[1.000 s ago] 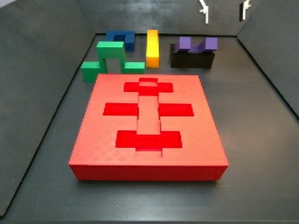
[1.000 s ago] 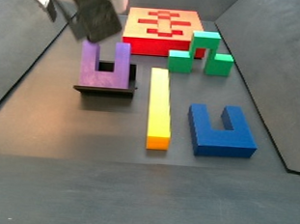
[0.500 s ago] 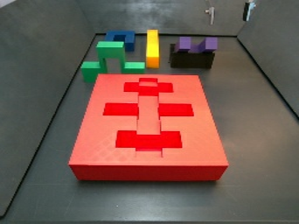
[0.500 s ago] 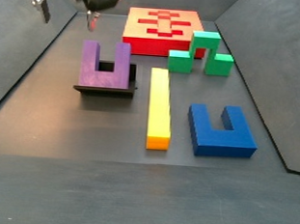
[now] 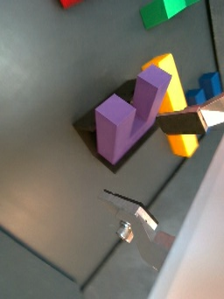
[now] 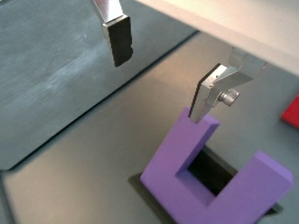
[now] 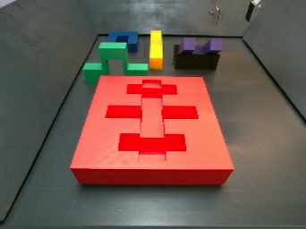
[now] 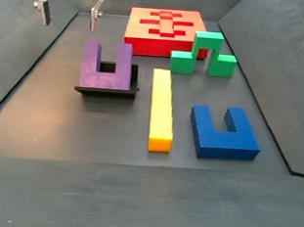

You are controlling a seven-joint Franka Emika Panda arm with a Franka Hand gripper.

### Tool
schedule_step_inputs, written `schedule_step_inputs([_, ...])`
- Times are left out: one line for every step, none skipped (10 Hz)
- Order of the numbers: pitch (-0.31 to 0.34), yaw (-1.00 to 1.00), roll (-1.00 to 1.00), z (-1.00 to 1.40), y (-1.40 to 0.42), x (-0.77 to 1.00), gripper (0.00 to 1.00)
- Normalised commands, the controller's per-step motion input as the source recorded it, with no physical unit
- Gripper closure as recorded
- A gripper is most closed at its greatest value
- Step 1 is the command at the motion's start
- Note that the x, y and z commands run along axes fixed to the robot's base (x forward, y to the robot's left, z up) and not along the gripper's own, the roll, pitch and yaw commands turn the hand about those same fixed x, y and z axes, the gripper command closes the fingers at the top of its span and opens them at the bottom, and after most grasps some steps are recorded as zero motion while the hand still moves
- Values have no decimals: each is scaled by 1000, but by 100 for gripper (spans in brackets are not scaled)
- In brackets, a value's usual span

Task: Pick up the purple object. Move up. Place the purple object on the fixture. Regrasp the purple object. Move to above the board. Insert the purple object.
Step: Regrasp the purple object.

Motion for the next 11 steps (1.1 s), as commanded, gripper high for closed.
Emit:
schedule_step_inputs([280,80,1000,0,-89,0,0])
schedule_step_inputs([374,17,1000,40,-66,0,0])
schedule_step_inputs([420,0,1000,40,-80,0,0])
schedule_step_inputs([391,0,1000,0,-157,0,0])
schedule_step_inputs([389,0,1000,0,-191,26,0])
schedule_step_inputs([411,31,1000,0,-234,0,0])
schedule_step_inputs([463,54,1000,0,-280,0,0])
schedule_step_inputs([437,91,994,-123,-334,83,0])
schedule_step_inputs([389,154,894,-149,-280,237,0])
schedule_step_inputs([286,277,831,-266,-186,283,0])
schedule_step_inputs([171,383,689,-371,-94,300,0])
